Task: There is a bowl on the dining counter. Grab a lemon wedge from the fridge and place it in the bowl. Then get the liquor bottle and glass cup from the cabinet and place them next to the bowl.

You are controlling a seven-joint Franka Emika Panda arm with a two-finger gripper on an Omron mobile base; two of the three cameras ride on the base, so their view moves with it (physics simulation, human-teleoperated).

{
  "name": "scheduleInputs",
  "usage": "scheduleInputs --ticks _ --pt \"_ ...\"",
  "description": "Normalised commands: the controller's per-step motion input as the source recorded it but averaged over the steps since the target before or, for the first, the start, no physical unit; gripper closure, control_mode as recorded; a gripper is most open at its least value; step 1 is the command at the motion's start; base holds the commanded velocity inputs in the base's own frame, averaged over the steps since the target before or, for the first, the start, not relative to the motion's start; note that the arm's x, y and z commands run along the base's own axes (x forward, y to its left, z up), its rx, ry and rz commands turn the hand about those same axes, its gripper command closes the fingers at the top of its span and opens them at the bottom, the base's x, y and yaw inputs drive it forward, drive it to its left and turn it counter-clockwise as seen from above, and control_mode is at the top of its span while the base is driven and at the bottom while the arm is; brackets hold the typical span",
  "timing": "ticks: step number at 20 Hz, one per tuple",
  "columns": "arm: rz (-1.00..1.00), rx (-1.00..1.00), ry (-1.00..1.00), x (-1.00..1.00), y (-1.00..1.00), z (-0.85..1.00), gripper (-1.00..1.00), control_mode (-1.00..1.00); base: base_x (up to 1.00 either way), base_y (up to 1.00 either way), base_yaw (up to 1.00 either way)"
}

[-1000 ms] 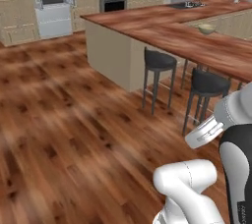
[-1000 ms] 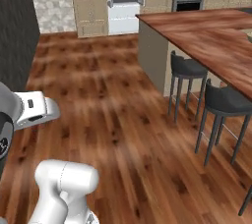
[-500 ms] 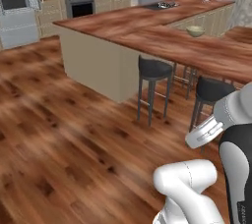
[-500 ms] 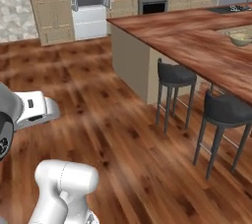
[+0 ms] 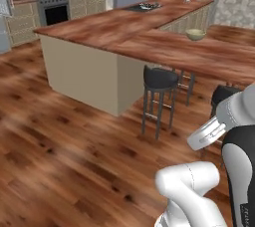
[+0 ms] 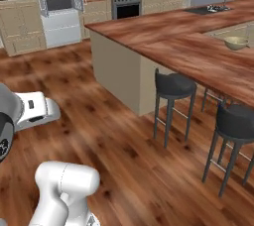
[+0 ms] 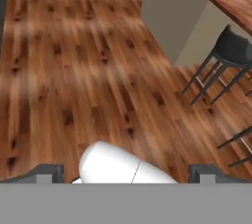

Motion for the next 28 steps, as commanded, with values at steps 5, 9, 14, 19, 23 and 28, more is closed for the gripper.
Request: scheduleInputs --ticks 5,9,14,19,23,28 --pt "0.00 0.00 0.00 0.00 0.00 0.00 -1.00 1.00 1.00 0.99 -0.30" --pt "0.00 0.00 0.00 0.00 0.00 0.00 -1.00 1.00 1.00 1.00 -0.28" --pt "0.00 0.00 0.00 0.00 0.00 0.00 -1.00 1.00 1.00 1.00 -0.27" --pt "0.00 0.00 0.00 0.00 0.00 0.00 -1.00 1.00 1.00 1.00 -0.25" --pt "0.00 0.00 0.00 0.00 0.00 0.00 -1.00 1.00 1.00 1.00 -0.24" --pt "0.00 0.00 0.00 0.00 0.00 0.00 -1.00 1.00 1.00 1.00 -0.24"
